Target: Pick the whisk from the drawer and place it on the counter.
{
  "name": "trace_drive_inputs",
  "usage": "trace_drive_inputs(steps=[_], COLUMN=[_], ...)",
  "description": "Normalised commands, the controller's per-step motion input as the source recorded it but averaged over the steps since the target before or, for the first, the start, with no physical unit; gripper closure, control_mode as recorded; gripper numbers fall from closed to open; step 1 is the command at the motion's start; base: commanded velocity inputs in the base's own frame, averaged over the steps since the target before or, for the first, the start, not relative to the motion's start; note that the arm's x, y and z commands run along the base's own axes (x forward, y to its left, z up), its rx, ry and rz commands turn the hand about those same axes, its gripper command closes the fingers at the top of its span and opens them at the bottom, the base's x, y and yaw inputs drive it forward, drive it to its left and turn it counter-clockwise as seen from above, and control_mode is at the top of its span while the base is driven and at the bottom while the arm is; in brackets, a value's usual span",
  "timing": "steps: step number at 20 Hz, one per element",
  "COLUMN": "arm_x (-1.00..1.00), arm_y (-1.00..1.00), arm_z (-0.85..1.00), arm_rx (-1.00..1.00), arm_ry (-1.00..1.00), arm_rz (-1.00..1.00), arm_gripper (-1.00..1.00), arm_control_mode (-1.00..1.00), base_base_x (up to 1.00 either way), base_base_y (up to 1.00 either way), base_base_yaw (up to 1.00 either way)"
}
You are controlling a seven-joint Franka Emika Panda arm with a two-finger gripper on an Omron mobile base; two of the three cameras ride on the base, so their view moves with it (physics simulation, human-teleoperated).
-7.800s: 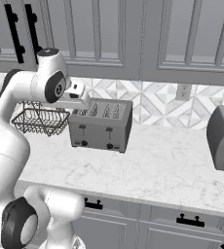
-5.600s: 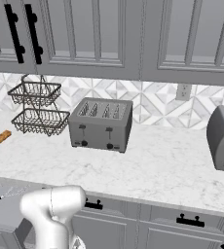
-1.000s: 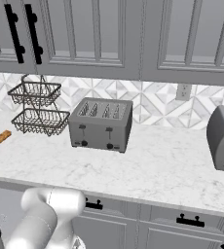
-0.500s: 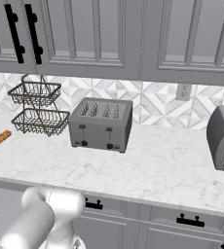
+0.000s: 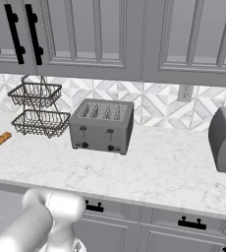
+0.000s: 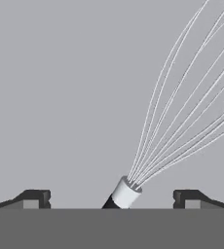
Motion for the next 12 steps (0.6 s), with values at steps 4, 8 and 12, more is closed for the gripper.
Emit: trace_drive_inputs(steps=[4, 8, 12], arm_x=[0.00, 0.00, 0.00], arm_y=[0.03, 0.00, 0.00], arm_z=[-0.35, -0.26, 0.00], arm_rx=[0.00, 0.00, 0.00], arm_ry=[0.00, 0.00, 0.00], arm_rz=[0.00, 0.00, 0.00], arm_gripper=[-1.00, 1.00, 1.00], arm_control_mode=[-1.00, -1.00, -1.00], base_base_x=[0.00, 0.00, 0.00], base_base_y=[0.00, 0.00, 0.00], base_base_yaw=[0.00, 0.00, 0.00])
